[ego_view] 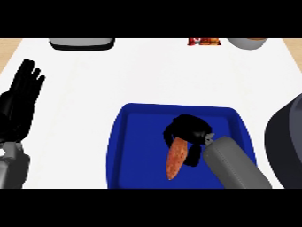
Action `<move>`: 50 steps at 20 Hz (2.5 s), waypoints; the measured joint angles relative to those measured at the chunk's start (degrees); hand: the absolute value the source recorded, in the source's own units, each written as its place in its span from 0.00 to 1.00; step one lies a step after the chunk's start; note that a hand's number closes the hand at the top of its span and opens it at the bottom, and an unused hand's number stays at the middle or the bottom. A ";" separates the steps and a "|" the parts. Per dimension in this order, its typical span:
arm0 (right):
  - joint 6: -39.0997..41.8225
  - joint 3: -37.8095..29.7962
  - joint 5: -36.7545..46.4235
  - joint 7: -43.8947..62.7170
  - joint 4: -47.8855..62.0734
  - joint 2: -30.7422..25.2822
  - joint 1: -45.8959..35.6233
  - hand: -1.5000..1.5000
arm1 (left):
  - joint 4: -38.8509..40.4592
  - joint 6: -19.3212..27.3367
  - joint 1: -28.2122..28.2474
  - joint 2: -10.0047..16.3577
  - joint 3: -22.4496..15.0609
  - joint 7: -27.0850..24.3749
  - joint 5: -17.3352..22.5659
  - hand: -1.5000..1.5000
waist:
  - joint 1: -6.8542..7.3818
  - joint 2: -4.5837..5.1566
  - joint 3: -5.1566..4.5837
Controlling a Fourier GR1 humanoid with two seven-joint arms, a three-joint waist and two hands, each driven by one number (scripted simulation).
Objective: Pick the sweet potato from the tray and place it in the pot
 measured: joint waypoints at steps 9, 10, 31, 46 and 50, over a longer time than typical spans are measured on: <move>-11.30 -14.12 -2.39 34.21 -4.15 4.98 4.25 1.00 | -0.15 0.97 1.72 -0.02 0.92 -0.11 -0.53 0.50 | -2.79 -0.57 -0.14; -13.39 -14.50 -2.94 38.03 -5.58 5.18 4.41 1.00 | -0.18 1.16 1.86 -0.35 0.66 -0.28 -0.74 0.50 | -2.62 -0.58 -0.13; -29.66 -8.82 29.09 83.81 -57.43 4.85 12.87 1.00 | 0.42 0.82 0.65 -0.40 0.74 -0.03 -0.82 0.50 | -1.88 -0.20 -0.08; -34.58 -32.55 7.89 72.42 -65.91 -1.97 25.76 1.00 | 0.99 0.05 -0.70 -0.98 0.71 -0.30 -1.19 0.50 | -0.71 0.33 0.03; -33.74 -36.84 12.49 70.58 -58.86 -7.05 27.67 1.00 | 1.46 -0.07 -0.84 -1.33 0.63 -0.84 -1.10 0.50 | -0.46 0.54 0.01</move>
